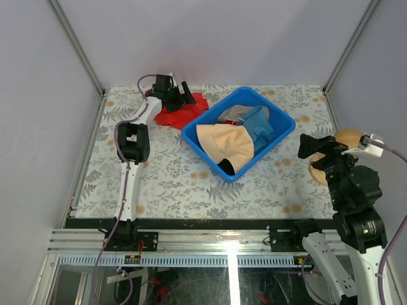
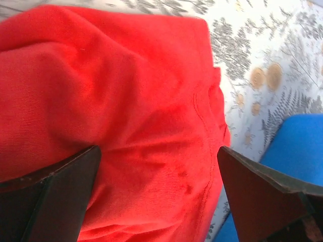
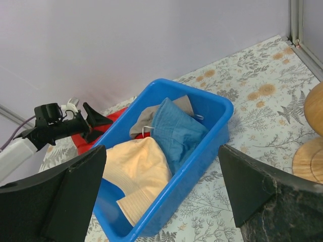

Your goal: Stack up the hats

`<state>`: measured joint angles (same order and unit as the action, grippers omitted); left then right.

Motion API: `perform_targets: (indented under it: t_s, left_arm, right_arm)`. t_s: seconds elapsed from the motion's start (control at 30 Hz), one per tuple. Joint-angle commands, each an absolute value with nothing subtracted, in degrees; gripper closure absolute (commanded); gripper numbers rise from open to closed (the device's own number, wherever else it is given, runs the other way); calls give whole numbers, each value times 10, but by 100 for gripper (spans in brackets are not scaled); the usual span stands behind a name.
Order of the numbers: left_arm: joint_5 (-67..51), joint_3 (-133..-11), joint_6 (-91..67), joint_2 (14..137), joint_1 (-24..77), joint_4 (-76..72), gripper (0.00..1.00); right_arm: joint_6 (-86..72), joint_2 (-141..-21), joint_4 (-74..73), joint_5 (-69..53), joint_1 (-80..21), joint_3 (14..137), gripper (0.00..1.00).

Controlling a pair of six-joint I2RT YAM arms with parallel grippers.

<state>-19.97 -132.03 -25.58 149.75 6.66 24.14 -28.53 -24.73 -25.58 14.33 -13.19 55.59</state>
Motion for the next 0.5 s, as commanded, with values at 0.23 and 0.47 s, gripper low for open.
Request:
perform_targets:
  t_s: [0.23,0.47]
  left_arm:
    - [-187,-1318,-257,1497,-64,281,0]
    - [-233,-1348,-275,1484,-113,251,0]
  right_arm:
    - [-350,-379,-324,71,-134,620,1]
    - [-373,-393,-352,60,-134,622,1]
